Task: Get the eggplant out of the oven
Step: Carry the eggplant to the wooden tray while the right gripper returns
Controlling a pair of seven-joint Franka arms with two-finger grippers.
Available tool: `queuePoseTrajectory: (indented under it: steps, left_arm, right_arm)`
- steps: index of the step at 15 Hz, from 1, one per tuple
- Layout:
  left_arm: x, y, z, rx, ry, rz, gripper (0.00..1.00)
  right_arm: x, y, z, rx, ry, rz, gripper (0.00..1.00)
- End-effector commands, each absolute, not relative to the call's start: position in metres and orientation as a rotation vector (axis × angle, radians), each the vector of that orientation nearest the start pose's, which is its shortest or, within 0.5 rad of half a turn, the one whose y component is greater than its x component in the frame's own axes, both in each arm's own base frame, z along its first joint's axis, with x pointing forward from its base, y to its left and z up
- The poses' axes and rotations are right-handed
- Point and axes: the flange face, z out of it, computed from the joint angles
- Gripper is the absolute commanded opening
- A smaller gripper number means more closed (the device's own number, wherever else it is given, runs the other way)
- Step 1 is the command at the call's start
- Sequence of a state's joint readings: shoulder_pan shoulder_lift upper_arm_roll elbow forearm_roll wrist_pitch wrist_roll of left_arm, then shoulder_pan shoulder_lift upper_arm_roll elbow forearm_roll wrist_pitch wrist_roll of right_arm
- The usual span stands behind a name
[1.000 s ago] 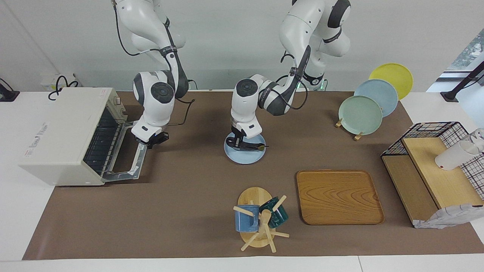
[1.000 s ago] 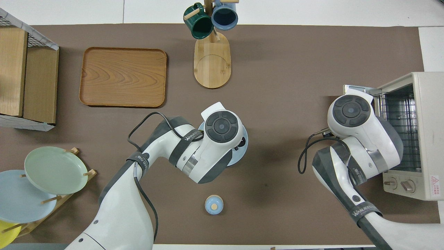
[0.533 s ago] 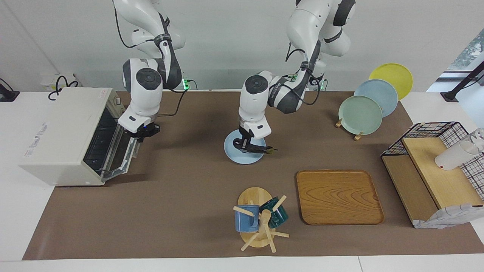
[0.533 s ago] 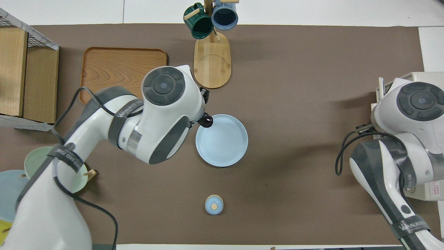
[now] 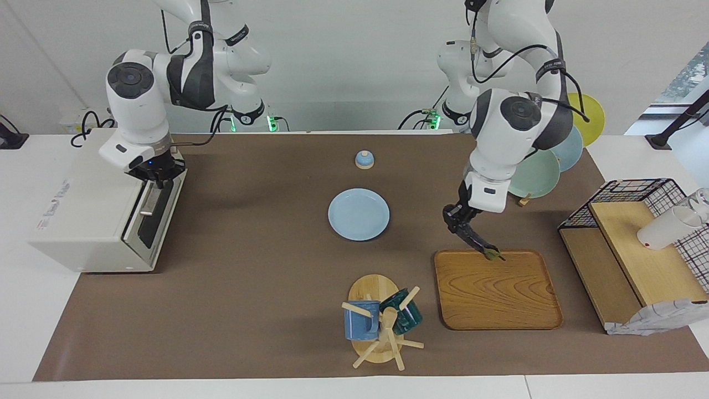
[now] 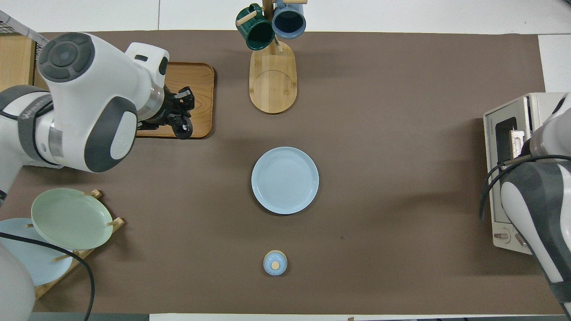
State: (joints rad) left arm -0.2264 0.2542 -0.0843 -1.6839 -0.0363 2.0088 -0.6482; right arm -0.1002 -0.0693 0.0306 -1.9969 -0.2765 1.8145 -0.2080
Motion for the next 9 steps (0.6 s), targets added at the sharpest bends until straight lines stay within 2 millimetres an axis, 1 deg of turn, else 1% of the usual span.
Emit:
queuePoseTrajectory:
  steps: [1,3,4,5,6,7,8,9]
  left_arm:
    - [0.635,-0.156,0.439,-3.232,-0.363,-0.024,0.0]
    - [0.651,-0.137,0.42,-3.236,-0.264,-0.011,0.0]
    - [0.661,-0.132,0.412,-3.241,-0.221,-0.012,0.0]
    - [0.675,-0.124,0.404,-3.245,-0.211,-0.011,0.0]
    - [0.688,-0.112,0.39,-3.248,-0.207,0.001,0.0]
    - [0.7,-0.112,0.38,-3.254,-0.174,-0.005,0.0]
    - [0.706,-0.111,0.368,-3.258,-0.133,-0.003,0.0]
    - [0.713,-0.11,0.358,-3.262,-0.091,-0.005,0.0]
  right_arm:
    - [0.526,-0.059,0.525,-3.295,-0.357,0.278,0.0]
    - [0.525,-0.051,0.562,-3.299,-0.336,0.264,0.0]
    - [0.526,-0.05,0.579,-3.271,-0.295,0.229,0.0]
    - [0.527,-0.051,0.591,-3.233,-0.264,0.186,0.02]
    - [0.527,-0.048,0.6,-3.215,-0.256,0.169,0.05]
    - [0.527,-0.045,0.605,-3.21,-0.255,0.18,0.08]
    - [0.527,-0.043,0.608,-3.21,-0.218,0.199,0.19]
    - [0.525,-0.043,0.611,-3.189,-0.174,0.209,0.44]
